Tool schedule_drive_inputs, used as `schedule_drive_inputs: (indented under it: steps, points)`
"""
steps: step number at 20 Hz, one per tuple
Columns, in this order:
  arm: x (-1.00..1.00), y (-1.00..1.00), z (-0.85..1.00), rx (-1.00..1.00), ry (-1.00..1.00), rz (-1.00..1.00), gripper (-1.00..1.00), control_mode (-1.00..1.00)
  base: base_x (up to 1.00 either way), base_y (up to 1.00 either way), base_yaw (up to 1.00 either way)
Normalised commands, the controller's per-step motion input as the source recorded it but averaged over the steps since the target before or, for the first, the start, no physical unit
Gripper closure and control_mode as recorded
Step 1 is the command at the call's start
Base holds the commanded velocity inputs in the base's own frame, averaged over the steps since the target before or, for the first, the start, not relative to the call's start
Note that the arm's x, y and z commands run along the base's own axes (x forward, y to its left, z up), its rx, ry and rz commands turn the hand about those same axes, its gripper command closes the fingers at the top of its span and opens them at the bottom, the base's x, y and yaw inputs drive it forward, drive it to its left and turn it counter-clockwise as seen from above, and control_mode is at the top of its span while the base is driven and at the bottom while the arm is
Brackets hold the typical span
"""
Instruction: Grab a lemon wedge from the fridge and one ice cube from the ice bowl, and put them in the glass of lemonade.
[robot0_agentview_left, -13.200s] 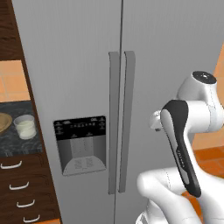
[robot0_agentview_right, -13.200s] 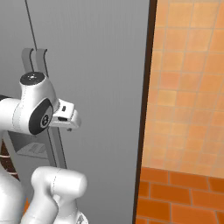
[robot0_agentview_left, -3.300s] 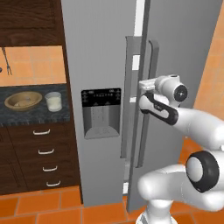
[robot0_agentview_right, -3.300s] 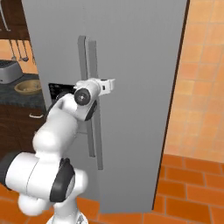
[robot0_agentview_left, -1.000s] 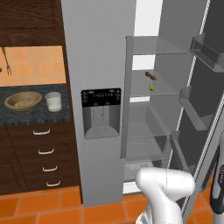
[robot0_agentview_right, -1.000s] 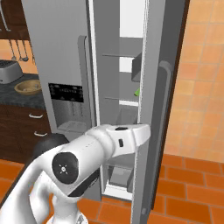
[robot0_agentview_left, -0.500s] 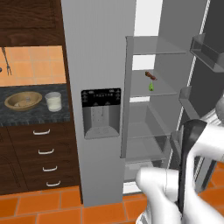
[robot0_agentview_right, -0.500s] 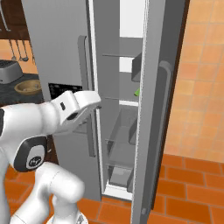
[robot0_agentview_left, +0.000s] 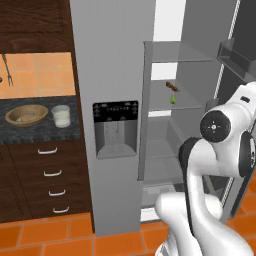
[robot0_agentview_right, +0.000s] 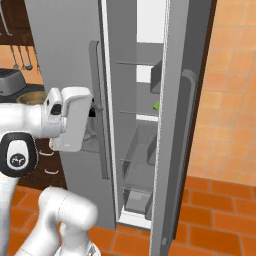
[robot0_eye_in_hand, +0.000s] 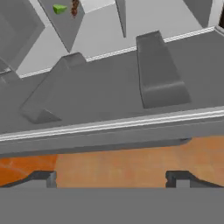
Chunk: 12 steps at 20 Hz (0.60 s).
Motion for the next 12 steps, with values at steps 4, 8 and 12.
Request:
schedule_drive_inputs:
  steps: [4, 8, 12]
  points:
    - [0.32, 0.00, -0.24, -0.32, 0.16, -0.24, -1.00, -1.00, 0.00, 0.00, 0.00]
    - [0.49, -0.18, -0.24, -0.19, 0.07, -0.21, -1.00, -1.00, 0.00, 0.00, 0.00]
    - [0.40, -0.52, -0.15, -0.09, 0.11, -0.14, -1.00, -1.00, 0.00, 0.00, 0.00]
